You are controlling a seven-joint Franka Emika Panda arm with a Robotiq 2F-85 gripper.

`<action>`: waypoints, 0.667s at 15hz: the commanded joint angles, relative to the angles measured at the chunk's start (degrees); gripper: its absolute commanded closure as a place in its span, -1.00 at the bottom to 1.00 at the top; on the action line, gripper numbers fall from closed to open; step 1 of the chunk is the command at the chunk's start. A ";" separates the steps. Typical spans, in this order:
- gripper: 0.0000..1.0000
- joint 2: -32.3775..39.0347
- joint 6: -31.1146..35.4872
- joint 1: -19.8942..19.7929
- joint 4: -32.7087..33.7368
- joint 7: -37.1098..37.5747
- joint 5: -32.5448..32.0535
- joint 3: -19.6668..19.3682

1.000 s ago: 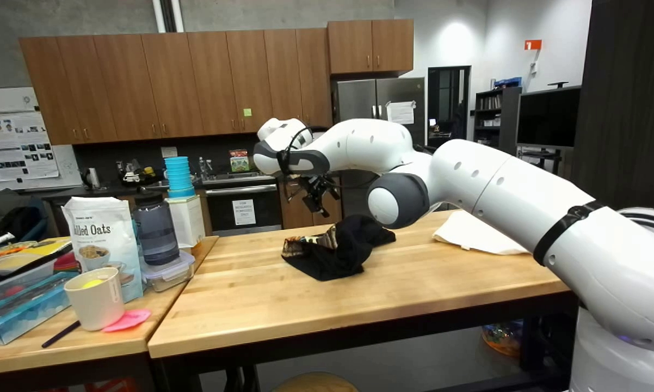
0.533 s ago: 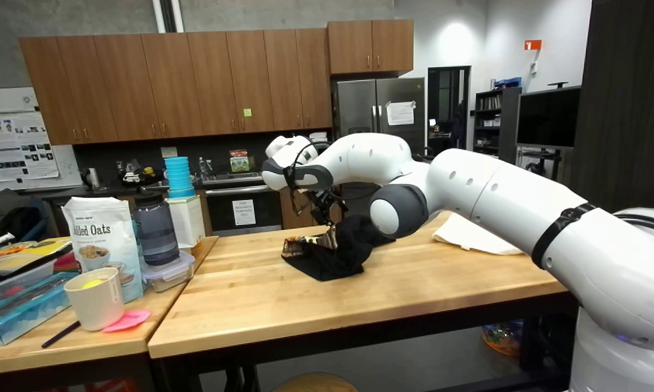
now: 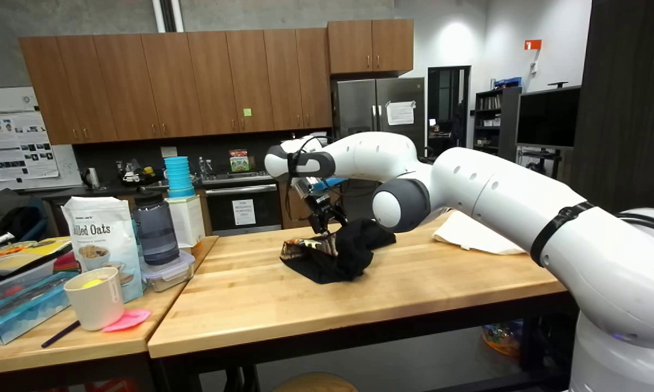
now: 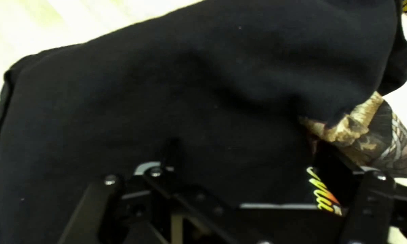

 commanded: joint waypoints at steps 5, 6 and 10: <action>-1.00 -1.46 -9.46 -5.01 -1.14 1.90 14.70 9.87; -1.00 -1.34 -9.97 -5.48 -0.91 1.99 16.50 10.93; -1.00 -1.78 -8.86 -6.79 -0.53 2.38 21.97 13.87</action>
